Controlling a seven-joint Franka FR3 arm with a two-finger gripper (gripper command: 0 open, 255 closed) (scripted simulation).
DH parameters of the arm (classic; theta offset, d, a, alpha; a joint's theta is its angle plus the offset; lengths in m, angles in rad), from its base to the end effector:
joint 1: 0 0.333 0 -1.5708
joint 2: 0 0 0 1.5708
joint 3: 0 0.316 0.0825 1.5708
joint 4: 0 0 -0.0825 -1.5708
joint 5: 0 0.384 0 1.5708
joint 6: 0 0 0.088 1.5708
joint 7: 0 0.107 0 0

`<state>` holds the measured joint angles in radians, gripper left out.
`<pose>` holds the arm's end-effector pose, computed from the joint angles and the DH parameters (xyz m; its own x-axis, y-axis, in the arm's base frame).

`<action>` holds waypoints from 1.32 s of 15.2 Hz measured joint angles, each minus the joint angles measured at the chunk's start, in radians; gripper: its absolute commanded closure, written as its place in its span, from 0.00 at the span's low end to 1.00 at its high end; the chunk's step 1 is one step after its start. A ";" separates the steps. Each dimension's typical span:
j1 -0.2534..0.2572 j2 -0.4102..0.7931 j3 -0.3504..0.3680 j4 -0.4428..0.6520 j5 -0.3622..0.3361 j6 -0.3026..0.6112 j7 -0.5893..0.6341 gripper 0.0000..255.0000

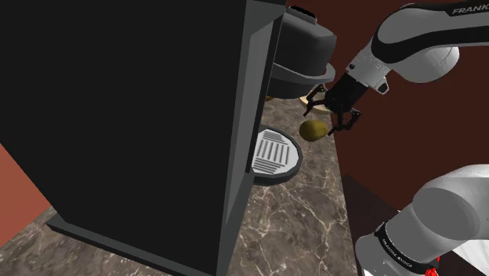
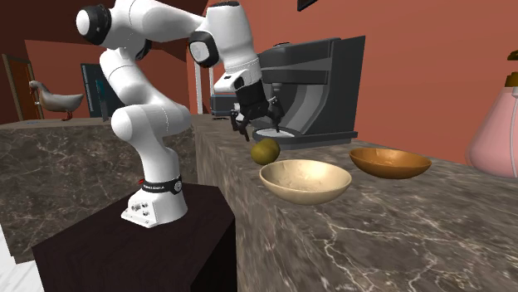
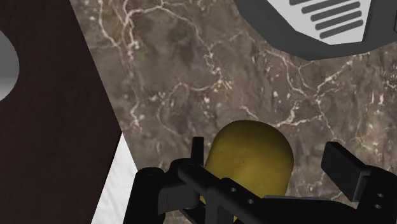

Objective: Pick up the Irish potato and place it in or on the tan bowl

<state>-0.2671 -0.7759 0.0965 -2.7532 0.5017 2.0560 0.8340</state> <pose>0.3222 -0.0307 0.4439 0.3417 -0.9042 -0.2563 -0.9206 -0.2673 -0.2847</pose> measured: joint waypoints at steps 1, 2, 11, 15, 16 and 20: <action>0.000 0.007 0.000 -0.008 0.021 0.012 0.016 0.00; 0.003 0.014 0.003 -0.017 0.036 0.026 0.023 0.00; 0.028 0.067 0.028 -0.055 0.090 0.120 0.016 0.00; 0.028 0.067 0.028 -0.055 0.090 0.121 0.016 1.00; 0.028 0.067 0.028 -0.055 0.090 0.121 0.016 1.00; 0.028 0.068 0.028 -0.055 0.090 0.121 0.016 1.00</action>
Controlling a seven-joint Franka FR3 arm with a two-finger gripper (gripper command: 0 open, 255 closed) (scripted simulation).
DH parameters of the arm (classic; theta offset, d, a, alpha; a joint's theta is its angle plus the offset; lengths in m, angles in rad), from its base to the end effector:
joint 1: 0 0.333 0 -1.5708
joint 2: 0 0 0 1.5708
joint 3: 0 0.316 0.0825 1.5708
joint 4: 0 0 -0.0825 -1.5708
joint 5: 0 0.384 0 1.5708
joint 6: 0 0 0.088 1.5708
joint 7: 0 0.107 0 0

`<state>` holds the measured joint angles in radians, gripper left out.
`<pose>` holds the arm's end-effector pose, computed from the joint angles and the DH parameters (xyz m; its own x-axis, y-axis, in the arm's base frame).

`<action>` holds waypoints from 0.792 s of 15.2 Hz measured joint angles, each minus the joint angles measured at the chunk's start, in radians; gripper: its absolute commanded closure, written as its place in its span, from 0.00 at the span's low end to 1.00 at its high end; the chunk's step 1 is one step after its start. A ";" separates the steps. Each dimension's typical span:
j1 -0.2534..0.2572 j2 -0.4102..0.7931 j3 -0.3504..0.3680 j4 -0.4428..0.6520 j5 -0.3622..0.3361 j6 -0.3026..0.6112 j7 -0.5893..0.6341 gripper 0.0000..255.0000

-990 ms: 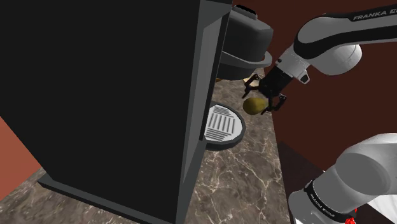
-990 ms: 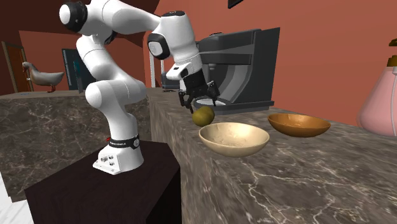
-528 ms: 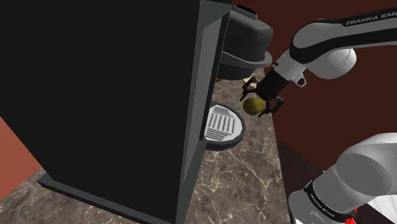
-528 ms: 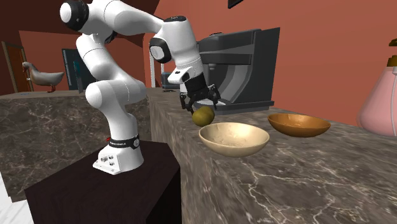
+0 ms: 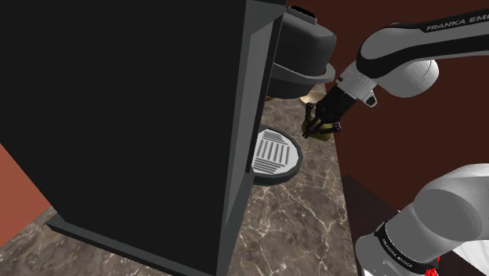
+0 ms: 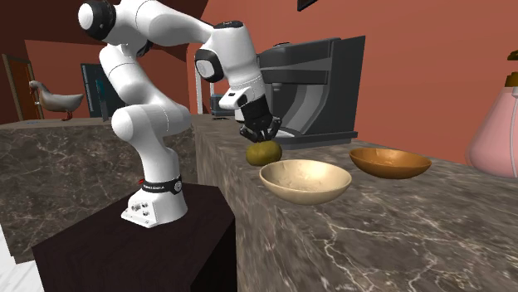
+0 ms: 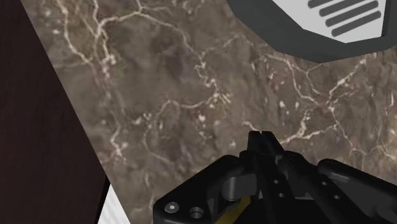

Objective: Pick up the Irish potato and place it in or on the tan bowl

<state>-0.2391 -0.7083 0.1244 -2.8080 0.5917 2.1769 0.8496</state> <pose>0.3302 -0.0206 0.4066 0.2852 -0.9106 -0.2991 -0.9377 -0.2005 -0.2837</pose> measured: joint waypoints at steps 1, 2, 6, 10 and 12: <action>0.000 0.000 0.000 0.000 0.000 0.000 0.000 1.00; 0.000 0.000 0.000 0.000 0.000 0.000 0.000 1.00; 0.011 -0.007 -0.037 -0.007 -0.008 0.002 -0.051 0.00; 0.130 0.031 -0.347 0.040 -0.086 -0.020 -0.770 0.00; 0.220 0.085 -0.511 0.115 -0.119 -0.073 -1.163 0.00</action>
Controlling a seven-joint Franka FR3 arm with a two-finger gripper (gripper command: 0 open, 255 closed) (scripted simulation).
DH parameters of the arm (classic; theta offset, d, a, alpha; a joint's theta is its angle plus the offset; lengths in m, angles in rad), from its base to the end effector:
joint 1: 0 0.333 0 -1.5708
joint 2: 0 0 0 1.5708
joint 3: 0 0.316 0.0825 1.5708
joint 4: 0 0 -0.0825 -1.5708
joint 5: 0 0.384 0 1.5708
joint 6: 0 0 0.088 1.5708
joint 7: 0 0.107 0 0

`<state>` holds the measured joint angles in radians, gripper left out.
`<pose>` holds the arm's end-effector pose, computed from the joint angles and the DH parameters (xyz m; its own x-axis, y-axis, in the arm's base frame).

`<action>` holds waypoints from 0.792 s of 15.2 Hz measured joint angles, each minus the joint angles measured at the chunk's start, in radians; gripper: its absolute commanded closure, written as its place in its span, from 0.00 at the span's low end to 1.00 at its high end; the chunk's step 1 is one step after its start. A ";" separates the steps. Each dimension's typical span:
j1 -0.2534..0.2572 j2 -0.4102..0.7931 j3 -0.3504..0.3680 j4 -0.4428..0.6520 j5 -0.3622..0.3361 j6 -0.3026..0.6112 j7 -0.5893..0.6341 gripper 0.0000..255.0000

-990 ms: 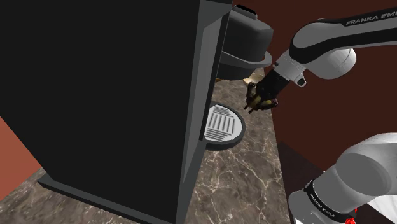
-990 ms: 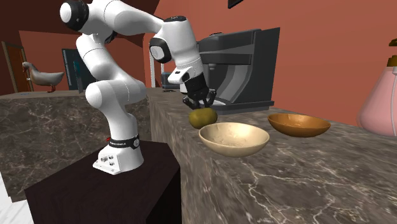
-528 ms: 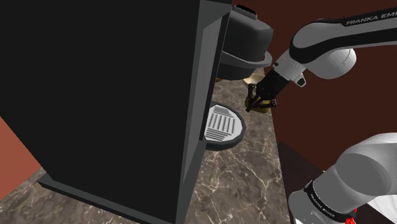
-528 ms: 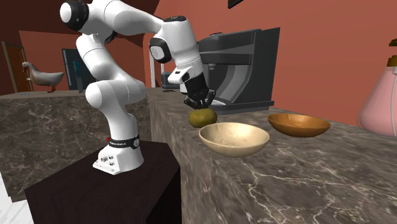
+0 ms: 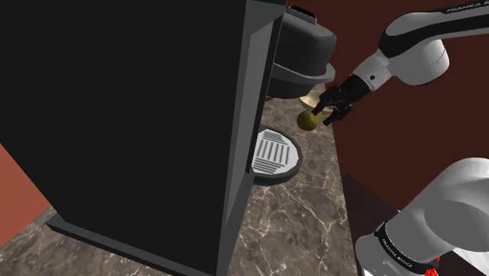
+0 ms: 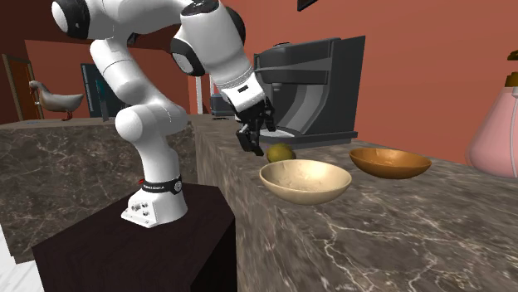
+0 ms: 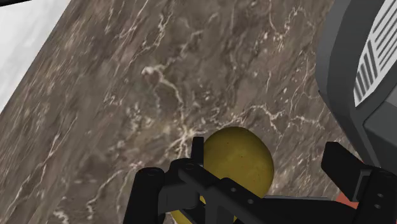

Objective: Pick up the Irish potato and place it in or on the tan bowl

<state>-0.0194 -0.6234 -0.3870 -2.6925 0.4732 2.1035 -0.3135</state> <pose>0.3373 -0.1156 0.4173 0.9514 -0.2965 0.0840 -0.1949 -0.7901 -0.5812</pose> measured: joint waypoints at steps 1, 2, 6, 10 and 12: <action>0.053 0.039 -0.082 0.057 -0.013 -0.039 -0.197 0.00; 0.096 0.068 -0.138 0.096 -0.018 -0.065 -0.354 0.00; 0.150 0.102 -0.190 0.134 -0.002 -0.042 -0.521 0.00; 0.189 0.125 -0.199 0.097 0.017 0.070 -0.543 0.00; 0.199 0.127 -0.203 0.085 0.018 0.023 -0.544 0.00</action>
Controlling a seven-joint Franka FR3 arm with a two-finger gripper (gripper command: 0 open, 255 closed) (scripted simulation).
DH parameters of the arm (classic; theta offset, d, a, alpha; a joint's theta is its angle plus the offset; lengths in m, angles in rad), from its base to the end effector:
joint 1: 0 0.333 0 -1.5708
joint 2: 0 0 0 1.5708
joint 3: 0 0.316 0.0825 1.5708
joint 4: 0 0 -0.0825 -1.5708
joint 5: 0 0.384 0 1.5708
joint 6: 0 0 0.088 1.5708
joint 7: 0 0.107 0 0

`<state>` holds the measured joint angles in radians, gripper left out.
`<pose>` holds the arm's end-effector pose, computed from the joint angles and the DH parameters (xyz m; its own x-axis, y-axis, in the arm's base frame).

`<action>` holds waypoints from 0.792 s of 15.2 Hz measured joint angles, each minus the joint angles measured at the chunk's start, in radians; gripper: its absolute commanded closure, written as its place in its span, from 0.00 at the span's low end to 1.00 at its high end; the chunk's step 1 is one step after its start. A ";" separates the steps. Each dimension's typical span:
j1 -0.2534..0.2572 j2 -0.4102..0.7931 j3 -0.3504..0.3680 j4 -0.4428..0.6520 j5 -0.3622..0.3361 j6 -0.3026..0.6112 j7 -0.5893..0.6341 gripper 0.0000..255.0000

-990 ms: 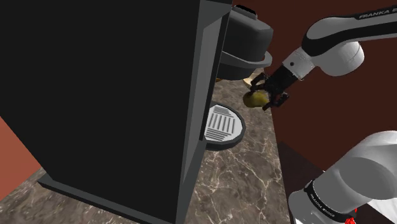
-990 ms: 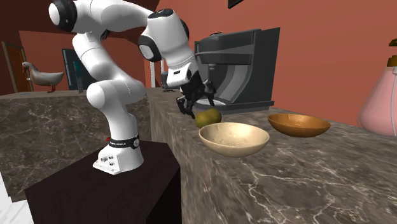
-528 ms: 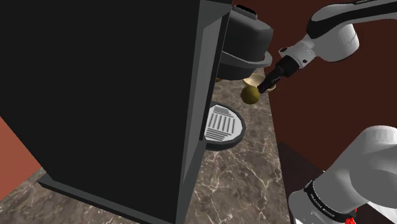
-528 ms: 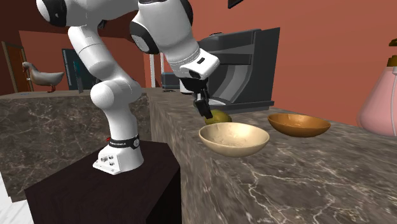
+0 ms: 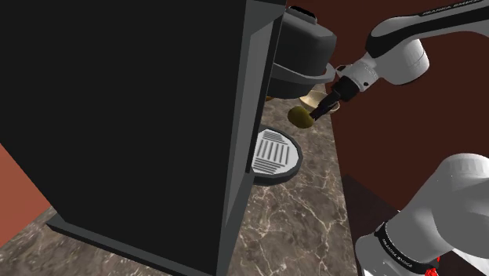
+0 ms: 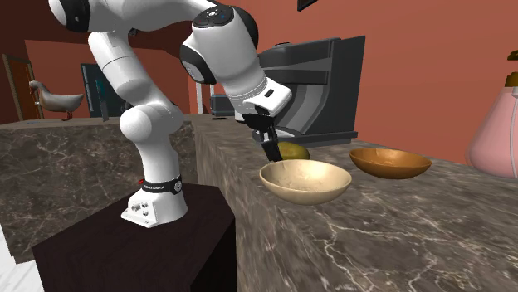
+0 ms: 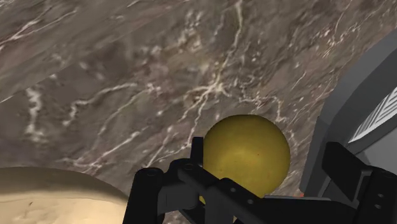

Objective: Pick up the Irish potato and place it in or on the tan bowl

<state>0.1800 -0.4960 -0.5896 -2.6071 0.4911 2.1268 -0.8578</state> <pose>0.3692 -0.1311 0.3971 0.9312 0.1139 0.3462 0.2929 -0.7992 -0.5249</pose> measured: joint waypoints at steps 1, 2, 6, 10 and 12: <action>0.002 0.001 0.000 0.001 0.000 -0.010 0.002 0.00; 0.004 0.001 0.000 0.000 0.001 -0.013 0.002 0.00; 0.006 0.003 0.000 0.000 0.002 -0.016 0.002 1.00; 0.006 0.003 0.000 -0.001 0.002 -0.017 0.002 1.00; 0.006 0.003 0.000 -0.001 0.002 -0.017 0.002 1.00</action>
<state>0.1857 -0.4930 -0.5898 -2.6078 0.4932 2.1101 -0.8563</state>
